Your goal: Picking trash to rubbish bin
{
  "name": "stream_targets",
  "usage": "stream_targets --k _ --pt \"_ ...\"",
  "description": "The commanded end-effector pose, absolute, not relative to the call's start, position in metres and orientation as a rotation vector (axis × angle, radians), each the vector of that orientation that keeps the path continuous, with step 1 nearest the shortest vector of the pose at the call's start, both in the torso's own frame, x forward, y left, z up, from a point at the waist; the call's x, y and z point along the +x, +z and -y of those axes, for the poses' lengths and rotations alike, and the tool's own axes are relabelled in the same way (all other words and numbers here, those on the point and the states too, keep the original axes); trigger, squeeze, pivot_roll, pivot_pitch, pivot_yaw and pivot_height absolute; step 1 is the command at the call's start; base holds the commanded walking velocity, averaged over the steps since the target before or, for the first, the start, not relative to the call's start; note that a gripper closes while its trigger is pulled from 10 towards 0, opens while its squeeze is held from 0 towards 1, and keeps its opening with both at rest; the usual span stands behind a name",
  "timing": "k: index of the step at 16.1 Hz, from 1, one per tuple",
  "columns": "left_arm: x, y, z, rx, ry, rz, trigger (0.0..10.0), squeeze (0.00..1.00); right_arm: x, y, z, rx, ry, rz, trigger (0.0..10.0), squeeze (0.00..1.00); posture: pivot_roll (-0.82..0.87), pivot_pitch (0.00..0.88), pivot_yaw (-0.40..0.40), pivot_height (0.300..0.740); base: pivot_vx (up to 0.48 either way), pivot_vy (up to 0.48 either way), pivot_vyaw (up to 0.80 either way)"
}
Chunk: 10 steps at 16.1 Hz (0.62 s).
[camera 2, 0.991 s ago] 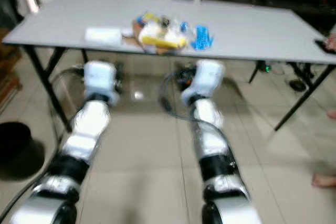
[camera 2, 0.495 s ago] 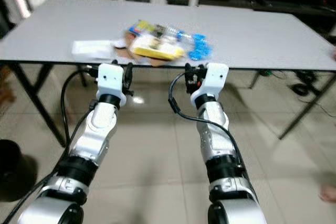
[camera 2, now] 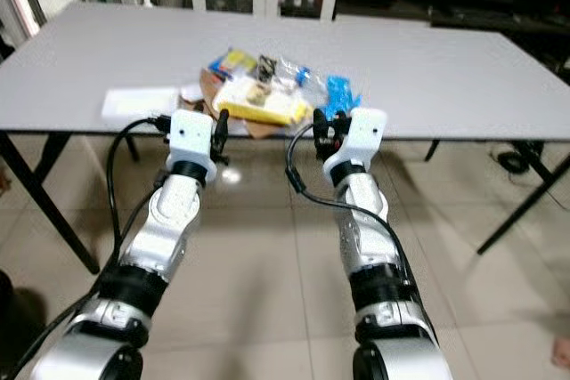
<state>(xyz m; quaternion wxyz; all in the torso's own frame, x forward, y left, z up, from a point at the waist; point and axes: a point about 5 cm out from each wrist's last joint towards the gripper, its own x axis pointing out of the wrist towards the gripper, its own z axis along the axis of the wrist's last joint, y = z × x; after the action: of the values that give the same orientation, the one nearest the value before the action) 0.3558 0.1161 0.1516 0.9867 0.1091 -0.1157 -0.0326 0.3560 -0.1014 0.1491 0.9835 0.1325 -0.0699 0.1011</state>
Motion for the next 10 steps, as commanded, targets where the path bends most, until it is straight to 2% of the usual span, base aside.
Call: stream_targets --k 1,10 --pt "0.3582 0.1543 -0.1210 0.226 -0.060 0.235 10.0 0.00 0.3566 0.1549 0.0945 0.272 0.227 0.157 10.0 0.00 -0.02 0.000 -0.081 0.740 0.480 0.000 0.00" --pt "0.3594 0.1558 -0.1227 0.226 -0.058 0.241 10.0 0.00 0.3566 0.1544 0.0938 0.271 0.235 0.154 10.0 0.00 -0.02 0.000 -0.084 0.740 0.480 0.000 0.00"
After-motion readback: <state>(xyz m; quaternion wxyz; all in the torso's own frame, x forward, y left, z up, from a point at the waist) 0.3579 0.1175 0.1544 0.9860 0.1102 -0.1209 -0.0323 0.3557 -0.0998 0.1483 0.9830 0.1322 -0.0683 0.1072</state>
